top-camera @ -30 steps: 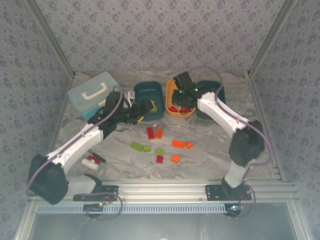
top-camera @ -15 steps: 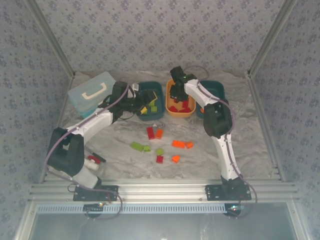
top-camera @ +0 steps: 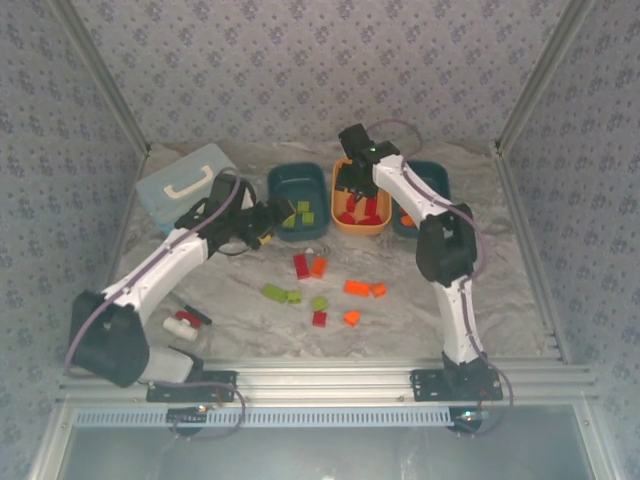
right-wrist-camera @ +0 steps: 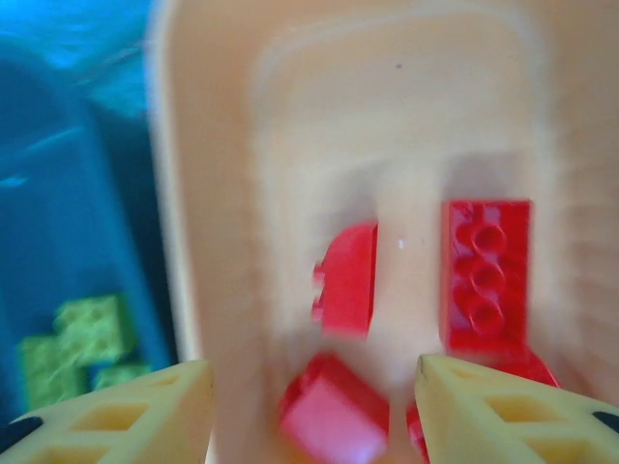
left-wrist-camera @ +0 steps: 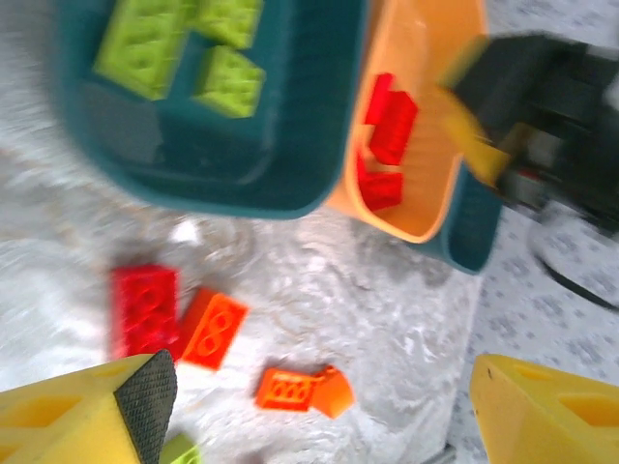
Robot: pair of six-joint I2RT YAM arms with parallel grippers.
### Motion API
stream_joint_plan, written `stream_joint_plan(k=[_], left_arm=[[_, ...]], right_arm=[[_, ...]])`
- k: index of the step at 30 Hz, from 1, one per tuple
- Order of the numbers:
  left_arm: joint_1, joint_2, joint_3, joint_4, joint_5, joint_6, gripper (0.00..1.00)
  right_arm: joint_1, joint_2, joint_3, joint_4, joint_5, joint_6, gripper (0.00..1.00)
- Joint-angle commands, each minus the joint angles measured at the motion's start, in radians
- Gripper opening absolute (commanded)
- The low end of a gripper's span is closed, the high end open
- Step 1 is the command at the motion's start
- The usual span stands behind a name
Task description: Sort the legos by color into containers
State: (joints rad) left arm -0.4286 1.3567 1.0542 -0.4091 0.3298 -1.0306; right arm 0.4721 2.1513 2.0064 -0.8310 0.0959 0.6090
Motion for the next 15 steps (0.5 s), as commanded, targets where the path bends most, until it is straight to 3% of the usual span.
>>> stream_joint_plan(k=[1, 5, 9, 15], left_arm=[[-0.023, -0.06, -0.061, -0.336, -0.198, -0.118, 0.82], [-0.073, -0.089, -0.181, -0.372, -0.287, -0.284, 0.83], [-0.138, -0.037, -0.167, -0.405, -0.331, -0.411, 0.82], [-0.222, 0.034, -0.143, -0.402, -0.386, -0.607, 0.82]], right_arm=[[0.095, -0.299, -0.177, 0.093, 0.072, -0.066, 0.59], [0.244, -0.589, -0.564, 0.307, 0.038, -0.106, 0.61], [0.425, -0.808, -0.903, 0.454, -0.007, -0.162, 0.66], [0.588, -1.07, -1.239, 0.549, 0.018, -0.079, 0.73]])
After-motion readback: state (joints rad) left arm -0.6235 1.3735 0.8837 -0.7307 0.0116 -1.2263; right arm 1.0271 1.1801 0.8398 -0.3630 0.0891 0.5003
